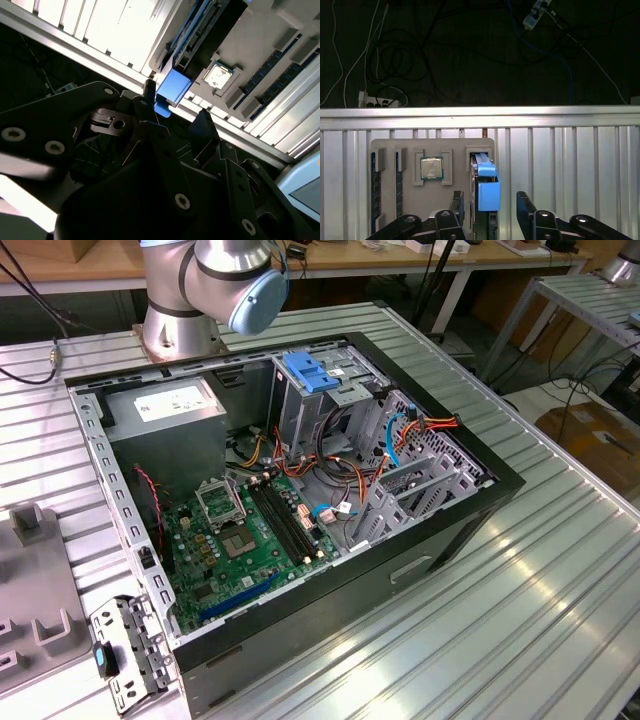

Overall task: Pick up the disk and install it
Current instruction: 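Pick up the disk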

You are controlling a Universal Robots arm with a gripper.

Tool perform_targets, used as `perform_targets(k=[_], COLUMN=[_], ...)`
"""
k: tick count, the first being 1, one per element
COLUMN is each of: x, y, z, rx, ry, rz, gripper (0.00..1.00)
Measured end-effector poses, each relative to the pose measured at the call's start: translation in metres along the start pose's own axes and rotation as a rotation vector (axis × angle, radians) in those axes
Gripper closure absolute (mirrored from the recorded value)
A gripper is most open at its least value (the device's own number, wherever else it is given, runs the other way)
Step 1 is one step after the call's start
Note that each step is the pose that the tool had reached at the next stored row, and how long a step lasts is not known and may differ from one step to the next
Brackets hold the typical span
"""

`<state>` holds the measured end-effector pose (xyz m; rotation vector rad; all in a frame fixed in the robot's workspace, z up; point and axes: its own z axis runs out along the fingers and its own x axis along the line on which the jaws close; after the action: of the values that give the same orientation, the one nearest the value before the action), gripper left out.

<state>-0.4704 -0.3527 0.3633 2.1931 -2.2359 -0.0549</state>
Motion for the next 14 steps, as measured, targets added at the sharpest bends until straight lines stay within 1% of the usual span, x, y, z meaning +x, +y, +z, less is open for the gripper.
perform_targets(k=[10, 12, 14], x=[0.0000, 0.0001, 0.0011], y=[0.0000, -0.0001, -0.0002], z=[0.0004, 0.0031, 0.0067], rx=[0.0001, 0.0002, 0.0028], ry=[0.0000, -0.0001, -0.0002], rz=[0.001, 0.001, 0.001], gripper=[0.46, 0.46, 0.46])
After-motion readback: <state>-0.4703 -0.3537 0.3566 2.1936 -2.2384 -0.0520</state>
